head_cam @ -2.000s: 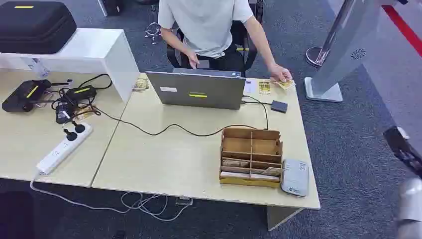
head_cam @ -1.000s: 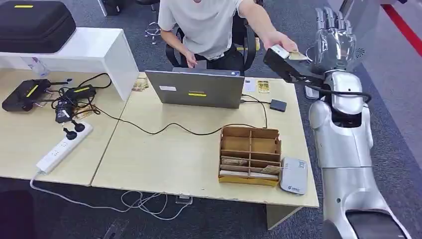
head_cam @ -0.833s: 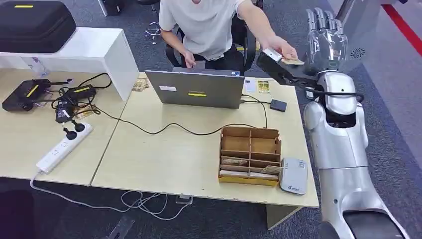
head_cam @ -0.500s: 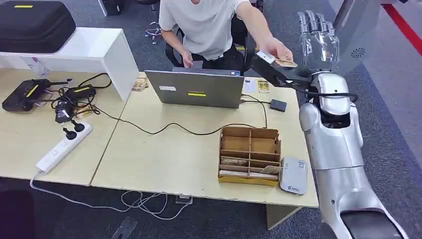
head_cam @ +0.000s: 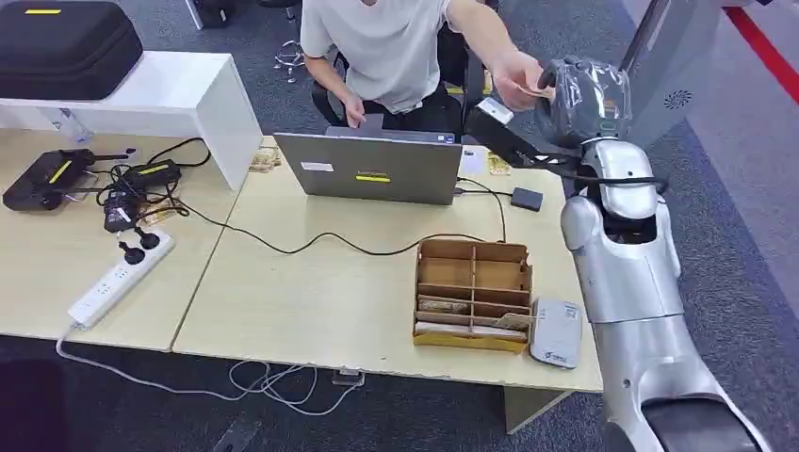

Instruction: Pass the card to the sensor for recognition and then transmit it.

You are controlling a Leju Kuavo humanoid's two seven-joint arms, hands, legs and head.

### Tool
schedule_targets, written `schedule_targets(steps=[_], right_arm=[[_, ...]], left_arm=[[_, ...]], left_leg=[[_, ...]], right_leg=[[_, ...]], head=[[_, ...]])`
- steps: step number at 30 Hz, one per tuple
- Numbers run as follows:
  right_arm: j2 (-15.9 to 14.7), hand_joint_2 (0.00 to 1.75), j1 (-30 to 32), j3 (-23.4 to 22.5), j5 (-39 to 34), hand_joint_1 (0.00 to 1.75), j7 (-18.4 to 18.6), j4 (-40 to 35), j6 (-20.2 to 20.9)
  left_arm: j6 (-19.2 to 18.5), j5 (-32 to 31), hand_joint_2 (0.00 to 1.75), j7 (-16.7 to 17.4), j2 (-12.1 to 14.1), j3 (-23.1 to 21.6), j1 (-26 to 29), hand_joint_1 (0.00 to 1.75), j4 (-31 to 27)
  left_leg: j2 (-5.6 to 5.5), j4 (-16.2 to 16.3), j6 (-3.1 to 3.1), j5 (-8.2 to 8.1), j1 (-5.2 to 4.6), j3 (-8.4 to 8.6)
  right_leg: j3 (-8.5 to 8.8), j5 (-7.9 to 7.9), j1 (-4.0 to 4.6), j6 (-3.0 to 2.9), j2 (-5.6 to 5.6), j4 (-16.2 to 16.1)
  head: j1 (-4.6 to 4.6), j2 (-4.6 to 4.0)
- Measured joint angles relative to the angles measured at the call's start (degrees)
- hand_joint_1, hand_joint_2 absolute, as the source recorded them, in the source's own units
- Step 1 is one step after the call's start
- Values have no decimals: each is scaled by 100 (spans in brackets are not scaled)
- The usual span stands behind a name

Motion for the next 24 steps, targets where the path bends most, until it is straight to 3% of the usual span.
schedule_targets(steps=[7,13,24], right_arm=[[7,175,1,112,-66,175,-18,-9,0],[22,175,77,223,-90,175,-98,-96,-83],[-61,175,439,380,-146,175,-232,-555,-238]], left_arm=[[-37,-28,175,70,-15,9,-2,0,2],[2,-81,175,334,-17,41,-1,0,9],[7,-50,175,345,-17,188,0,0,11]], left_leg=[[1,0,0,0,0,1],[1,0,0,0,0,2],[3,0,0,0,0,1]], right_leg=[[0,0,0,0,1,0],[-1,0,0,0,0,0],[-3,1,0,-1,3,-1]], head=[[0,0],[0,0],[0,0]])
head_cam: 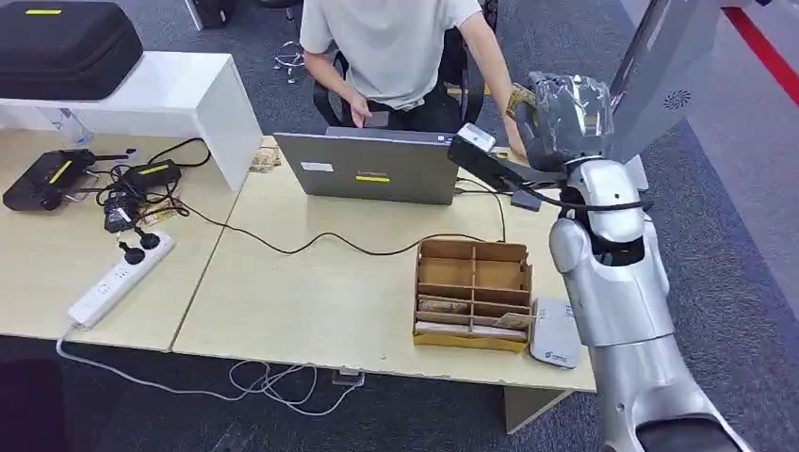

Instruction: Pass the card to the sensor for recognition and then transmit it.

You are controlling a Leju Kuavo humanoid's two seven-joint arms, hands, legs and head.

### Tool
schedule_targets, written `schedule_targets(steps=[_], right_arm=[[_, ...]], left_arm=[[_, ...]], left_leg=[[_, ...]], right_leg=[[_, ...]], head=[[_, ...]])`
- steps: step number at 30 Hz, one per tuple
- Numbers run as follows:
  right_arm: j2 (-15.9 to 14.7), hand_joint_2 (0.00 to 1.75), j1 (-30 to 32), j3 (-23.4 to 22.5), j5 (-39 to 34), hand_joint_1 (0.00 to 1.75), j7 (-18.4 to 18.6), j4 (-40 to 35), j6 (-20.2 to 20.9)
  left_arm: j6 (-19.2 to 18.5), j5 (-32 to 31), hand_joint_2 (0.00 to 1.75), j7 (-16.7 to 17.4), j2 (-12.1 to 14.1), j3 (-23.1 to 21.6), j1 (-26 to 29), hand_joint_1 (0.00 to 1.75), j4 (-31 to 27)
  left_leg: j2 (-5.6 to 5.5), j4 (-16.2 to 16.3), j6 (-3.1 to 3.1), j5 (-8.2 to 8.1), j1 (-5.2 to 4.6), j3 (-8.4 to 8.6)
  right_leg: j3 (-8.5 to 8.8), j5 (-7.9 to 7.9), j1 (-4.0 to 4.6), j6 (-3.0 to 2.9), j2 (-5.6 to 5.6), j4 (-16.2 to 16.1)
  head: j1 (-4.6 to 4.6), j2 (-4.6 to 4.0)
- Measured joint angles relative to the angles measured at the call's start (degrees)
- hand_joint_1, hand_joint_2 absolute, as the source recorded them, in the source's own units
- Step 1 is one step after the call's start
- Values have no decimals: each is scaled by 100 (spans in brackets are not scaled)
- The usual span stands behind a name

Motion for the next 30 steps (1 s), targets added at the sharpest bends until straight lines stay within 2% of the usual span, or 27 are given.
schedule_targets(steps=[3,5,10,14,20,30], right_arm=[[-28,175,79,6,-44,175,-81,-100,-72],[-118,175,292,42,-50,175,-173,-311,-300],[-489,175,1287,33,-116,175,-330,-1260,-743],[-677,175,1958,-72,-55,175,-439,-1741,-898],[-804,175,2623,-365,42,175,-472,-1963,-1097],[-859,175,2898,-854,162,175,-490,-1814,-1209]], left_arm=[[0,31,175,8,-7,15,0,0,0],[13,92,175,63,-24,70,-2,0,0],[46,199,175,72,-77,238,9,0,0],[63,223,175,129,-101,330,9,0,0],[105,170,175,162,-129,426,7,0,0],[122,68,175,173,-140,431,2,0,0]], left_leg=[[-1,0,0,0,0,1],[-2,1,0,0,0,3],[-11,1,2,-3,0,-6],[-4,1,3,-8,-1,-7],[-4,1,3,-6,0,-4],[-2,1,5,-5,0,-4]], right_leg=[[0,0,0,0,-1,-1],[1,0,0,0,-3,-3],[-1,-2,0,2,-10,-8],[-3,-2,0,2,-6,-10],[-1,-2,1,2,-9,-9],[-2,0,1,0,-6,-8]], head=[[0,0],[-2,0],[0,0],[0,0],[0,0],[0,0]])
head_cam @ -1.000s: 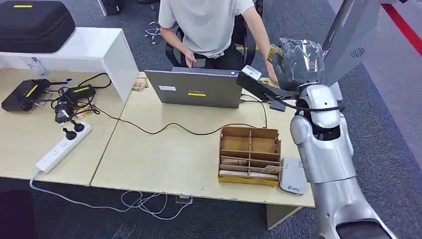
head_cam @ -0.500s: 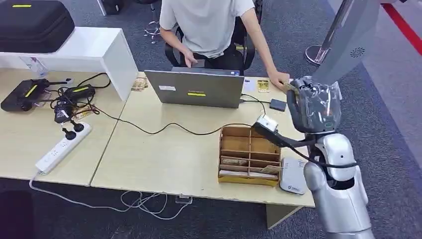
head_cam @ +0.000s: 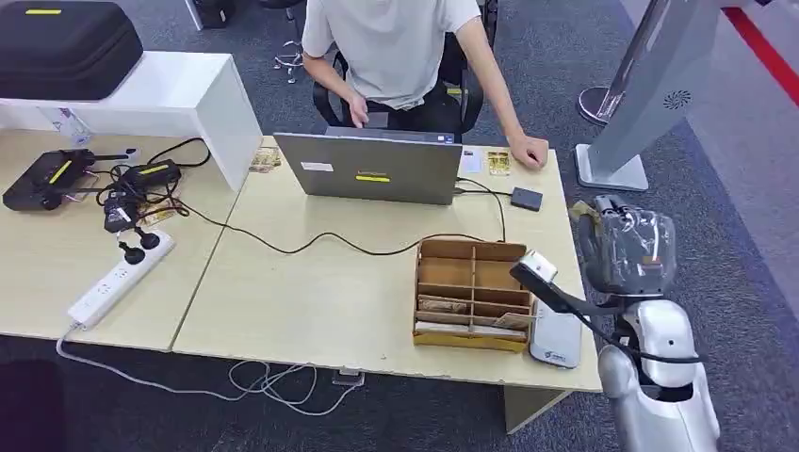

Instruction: Pass the card to the sensor for recognition and then transmit it.

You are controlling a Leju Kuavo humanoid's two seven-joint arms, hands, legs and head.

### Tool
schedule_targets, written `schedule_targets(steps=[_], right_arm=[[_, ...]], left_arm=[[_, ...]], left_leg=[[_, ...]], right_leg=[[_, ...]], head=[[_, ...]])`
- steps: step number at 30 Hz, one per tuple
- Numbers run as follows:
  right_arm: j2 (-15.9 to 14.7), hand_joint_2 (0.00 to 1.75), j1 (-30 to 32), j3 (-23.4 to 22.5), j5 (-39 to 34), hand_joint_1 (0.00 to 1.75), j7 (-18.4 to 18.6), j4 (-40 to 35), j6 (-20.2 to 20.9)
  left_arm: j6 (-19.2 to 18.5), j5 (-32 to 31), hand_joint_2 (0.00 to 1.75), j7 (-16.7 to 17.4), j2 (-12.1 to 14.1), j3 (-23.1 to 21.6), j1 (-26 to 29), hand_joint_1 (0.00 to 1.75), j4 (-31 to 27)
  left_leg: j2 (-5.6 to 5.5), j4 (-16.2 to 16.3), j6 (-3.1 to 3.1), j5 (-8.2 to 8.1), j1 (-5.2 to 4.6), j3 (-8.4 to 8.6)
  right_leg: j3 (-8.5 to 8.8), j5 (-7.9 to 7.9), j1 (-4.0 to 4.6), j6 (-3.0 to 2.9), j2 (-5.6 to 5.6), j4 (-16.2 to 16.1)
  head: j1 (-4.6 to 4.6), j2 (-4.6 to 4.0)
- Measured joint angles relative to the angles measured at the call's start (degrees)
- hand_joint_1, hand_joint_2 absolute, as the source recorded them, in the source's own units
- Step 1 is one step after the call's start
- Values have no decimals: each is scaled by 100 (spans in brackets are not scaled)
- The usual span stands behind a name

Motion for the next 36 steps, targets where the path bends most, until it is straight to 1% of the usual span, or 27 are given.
schedule_targets(steps=[4,17,36], right_arm=[[0,175,49,-74,55,175,-22,81,7],[48,175,423,-109,103,175,-94,383,-55],[109,175,531,-109,103,175,-92,566,-39]], left_arm=[[7,-13,175,20,-7,2,-1,0,0],[57,-15,175,57,-39,94,-11,0,0],[59,-33,175,118,-42,103,-14,0,0]], left_leg=[[0,0,0,0,0,-1],[0,0,0,0,0,-3],[0,0,0,0,0,-3]], right_leg=[[0,-1,0,0,0,0],[0,-1,0,1,-1,0],[-1,-1,0,1,-1,0]], head=[[0,0],[0,0],[0,0]])
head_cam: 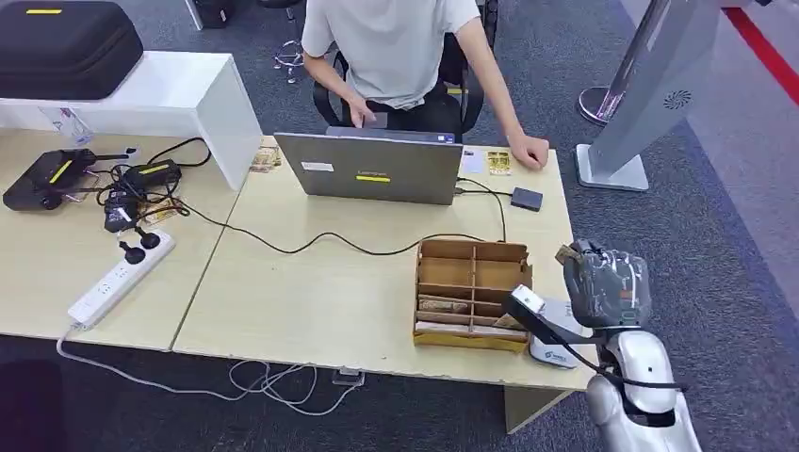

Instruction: Pass the card to the sensor for recognition and then transmit it.

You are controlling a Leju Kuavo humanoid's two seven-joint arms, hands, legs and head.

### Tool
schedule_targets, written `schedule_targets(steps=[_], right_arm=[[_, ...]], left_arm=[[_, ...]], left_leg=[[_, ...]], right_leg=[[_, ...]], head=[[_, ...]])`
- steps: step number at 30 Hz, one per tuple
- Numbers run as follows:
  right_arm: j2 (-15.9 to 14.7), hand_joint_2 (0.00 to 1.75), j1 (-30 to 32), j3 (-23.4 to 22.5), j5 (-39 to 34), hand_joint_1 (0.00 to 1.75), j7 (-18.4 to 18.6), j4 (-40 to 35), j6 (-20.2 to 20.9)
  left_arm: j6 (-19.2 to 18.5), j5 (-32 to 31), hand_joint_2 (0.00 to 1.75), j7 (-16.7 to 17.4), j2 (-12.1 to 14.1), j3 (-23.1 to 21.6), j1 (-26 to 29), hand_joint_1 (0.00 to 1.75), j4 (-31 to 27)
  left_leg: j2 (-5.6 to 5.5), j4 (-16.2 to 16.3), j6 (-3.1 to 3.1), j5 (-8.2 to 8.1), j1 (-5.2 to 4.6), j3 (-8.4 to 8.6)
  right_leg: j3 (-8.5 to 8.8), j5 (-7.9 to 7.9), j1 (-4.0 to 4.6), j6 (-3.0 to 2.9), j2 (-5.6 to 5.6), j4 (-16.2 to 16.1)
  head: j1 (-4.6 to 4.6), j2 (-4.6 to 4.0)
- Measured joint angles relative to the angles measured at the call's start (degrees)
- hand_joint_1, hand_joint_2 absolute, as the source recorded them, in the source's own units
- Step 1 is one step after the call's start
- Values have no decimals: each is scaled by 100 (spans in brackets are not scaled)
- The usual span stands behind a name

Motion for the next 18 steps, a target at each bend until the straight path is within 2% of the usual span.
schedule_targets(steps=[18], right_arm=[[0,175,305,-212,72,175,39,402,-129]], left_arm=[[31,-20,175,52,-2,133,-5,0,0]], left_leg=[[0,0,0,0,0,0]], right_leg=[[-1,0,0,0,0,0]], head=[[0,0]])
